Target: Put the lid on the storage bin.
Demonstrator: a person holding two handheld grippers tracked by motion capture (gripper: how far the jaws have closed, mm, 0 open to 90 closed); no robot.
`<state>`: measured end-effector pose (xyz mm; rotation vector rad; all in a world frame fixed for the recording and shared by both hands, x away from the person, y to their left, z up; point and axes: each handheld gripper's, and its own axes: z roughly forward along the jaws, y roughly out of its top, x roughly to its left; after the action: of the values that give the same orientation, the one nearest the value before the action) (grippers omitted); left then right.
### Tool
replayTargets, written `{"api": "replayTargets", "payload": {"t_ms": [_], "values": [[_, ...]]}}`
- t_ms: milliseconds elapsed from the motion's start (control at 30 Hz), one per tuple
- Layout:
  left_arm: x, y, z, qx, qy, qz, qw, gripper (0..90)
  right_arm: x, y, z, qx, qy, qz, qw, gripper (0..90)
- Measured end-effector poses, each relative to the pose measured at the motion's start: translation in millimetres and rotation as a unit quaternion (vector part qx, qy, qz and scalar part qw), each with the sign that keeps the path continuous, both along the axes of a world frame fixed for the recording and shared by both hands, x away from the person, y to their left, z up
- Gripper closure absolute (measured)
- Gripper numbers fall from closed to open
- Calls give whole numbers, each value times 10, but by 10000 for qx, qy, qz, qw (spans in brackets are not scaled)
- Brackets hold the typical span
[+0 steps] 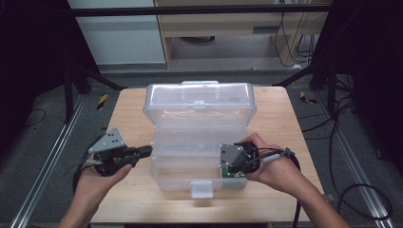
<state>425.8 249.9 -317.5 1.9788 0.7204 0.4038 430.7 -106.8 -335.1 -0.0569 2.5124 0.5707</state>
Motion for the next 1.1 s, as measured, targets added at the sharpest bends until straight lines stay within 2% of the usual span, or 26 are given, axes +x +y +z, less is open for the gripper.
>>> {"api": "replayTargets", "payload": {"t_ms": [67, 200, 333, 500, 800, 1100], "values": [[63, 15, 41, -58, -14, 97, 9999, 891, 1, -3, 0, 3, 1, 2, 10000, 816], [204, 4, 101, -29, 1, 256, 9997, 896, -3, -5, -5, 33, 10, -23, 10000, 814], [353, -7, 115, -190, 61, 413, 9989, 898, 5, 1, -2, 41, 18, -16, 10000, 812], [480, -8, 107, -213, 166, 509, 9983, 897, 1, -6, -5, 37, 9, -6, 10000, 811], [528, 31, 89, -423, 247, 570, 9972, 897, -7, -8, -17, 67, 7, -21, 10000, 805], [528, 45, 88, -477, 299, 640, 9964, 899, -38, -4, -43, 15, 23, 6, 10000, 803]]}}
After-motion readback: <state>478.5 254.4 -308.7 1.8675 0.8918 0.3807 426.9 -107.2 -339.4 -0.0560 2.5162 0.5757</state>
